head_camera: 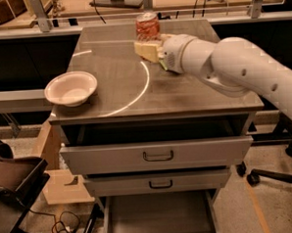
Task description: Place coke can into bottom drawer
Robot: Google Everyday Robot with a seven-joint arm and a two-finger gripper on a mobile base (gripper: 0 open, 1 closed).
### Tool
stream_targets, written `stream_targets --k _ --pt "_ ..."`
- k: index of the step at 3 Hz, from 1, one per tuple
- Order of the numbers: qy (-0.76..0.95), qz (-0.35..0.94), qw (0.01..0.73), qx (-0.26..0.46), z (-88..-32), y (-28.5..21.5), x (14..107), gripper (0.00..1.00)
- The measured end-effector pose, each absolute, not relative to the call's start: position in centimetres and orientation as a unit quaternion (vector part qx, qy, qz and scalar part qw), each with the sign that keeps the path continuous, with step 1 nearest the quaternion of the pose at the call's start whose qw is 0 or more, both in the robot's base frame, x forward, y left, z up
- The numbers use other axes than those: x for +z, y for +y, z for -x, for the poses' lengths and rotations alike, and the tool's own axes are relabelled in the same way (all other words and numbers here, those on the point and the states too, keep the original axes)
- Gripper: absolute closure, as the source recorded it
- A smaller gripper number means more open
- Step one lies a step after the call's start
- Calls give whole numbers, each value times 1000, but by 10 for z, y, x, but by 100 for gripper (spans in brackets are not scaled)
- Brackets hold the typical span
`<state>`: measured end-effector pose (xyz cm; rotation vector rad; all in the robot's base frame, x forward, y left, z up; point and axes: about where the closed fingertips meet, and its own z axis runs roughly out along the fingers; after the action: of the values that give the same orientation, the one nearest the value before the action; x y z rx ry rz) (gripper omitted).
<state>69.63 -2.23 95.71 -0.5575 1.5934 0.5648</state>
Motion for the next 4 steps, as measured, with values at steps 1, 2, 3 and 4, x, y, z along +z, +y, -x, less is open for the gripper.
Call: stream_targets --k 1,2,3,4 --pt "694 259 626 244 -648 -37 964 100" --pt "687 272 623 257 -594 -39 954 100" --pt "675 288 617 282 -547 -40 935 100" --pt "672 299 606 303 -500 -73 900 100"
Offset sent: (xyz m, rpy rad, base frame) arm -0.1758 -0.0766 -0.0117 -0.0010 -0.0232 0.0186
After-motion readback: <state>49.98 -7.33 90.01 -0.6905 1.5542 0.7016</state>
